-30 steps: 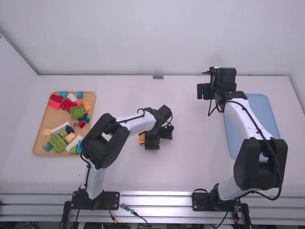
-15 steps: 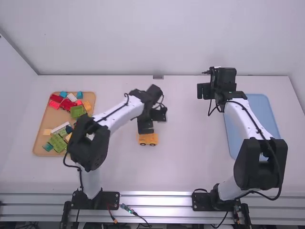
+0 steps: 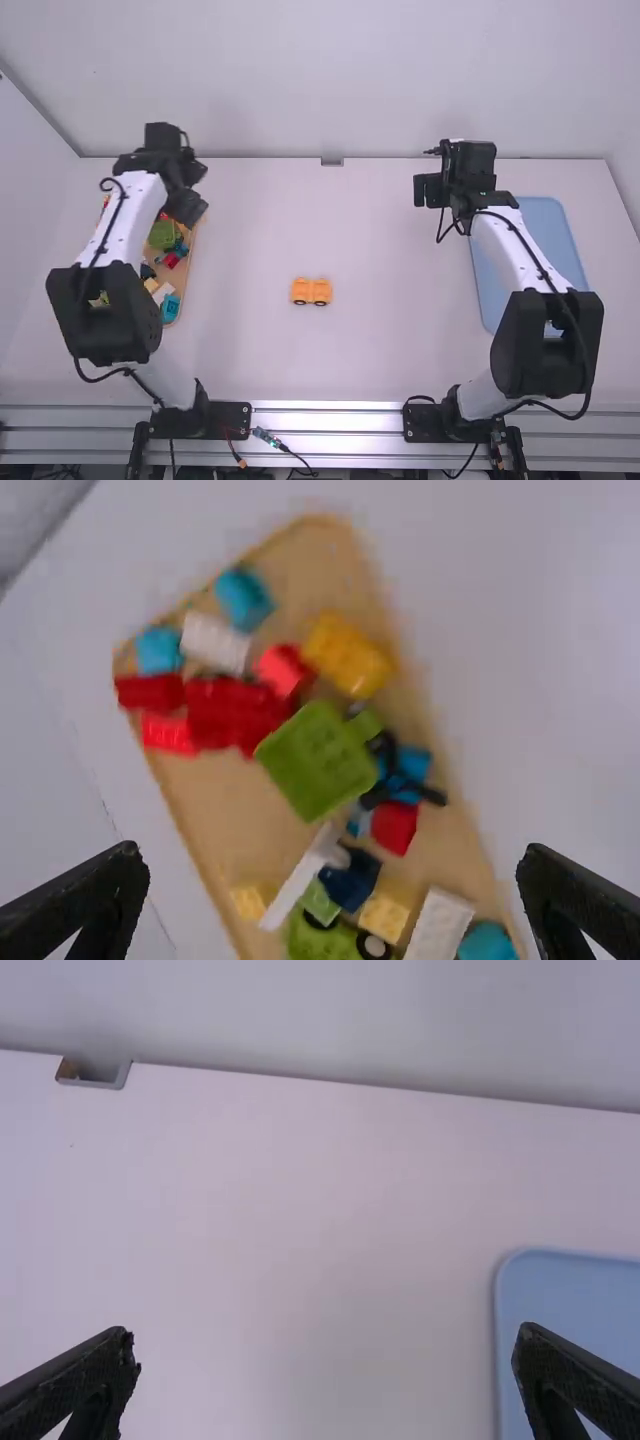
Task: Assemble lego blocks to make yellow taxi
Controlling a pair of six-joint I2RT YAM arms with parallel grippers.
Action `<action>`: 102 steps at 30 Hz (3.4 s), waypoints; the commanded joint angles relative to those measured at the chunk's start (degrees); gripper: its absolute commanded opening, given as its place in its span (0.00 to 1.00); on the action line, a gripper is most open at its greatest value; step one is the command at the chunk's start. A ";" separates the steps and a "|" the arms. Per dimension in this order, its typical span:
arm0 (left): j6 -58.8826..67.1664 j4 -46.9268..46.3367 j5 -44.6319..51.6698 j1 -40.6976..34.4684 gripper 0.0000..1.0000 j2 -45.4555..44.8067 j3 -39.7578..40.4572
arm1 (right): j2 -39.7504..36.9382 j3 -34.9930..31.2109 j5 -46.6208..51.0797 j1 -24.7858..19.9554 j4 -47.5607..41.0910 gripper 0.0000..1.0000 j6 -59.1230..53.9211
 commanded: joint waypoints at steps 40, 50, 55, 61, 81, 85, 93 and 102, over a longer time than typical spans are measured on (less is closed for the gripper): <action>-77.46 2.71 20.98 39.15 0.99 10.21 -1.14 | 0.20 1.44 -0.17 0.04 -0.22 0.99 0.26; -77.44 0.17 19.41 39.19 0.99 18.69 4.57 | 0.20 1.44 -0.20 0.04 -0.22 0.99 0.26; -77.44 -0.46 18.53 39.23 0.99 22.42 6.54 | 0.20 1.44 -0.20 0.04 -0.26 0.99 0.28; -77.44 -0.57 17.97 38.93 1.00 24.96 7.28 | 0.20 1.44 -0.42 0.04 -0.22 0.99 0.28; -77.46 1.49 15.21 38.82 0.75 26.88 7.28 | 0.20 1.44 -1.66 0.04 -0.24 0.99 0.26; -77.42 1.51 15.10 38.84 0.76 27.19 7.28 | 0.20 1.44 -1.64 0.04 -0.24 0.99 0.26; -77.42 2.14 14.91 38.75 0.62 27.73 7.26 | 0.20 1.44 -1.64 0.04 -0.26 0.99 0.26; -76.80 3.54 14.95 38.05 0.61 27.73 6.34 | 0.20 1.44 -1.64 0.04 -0.42 0.99 0.26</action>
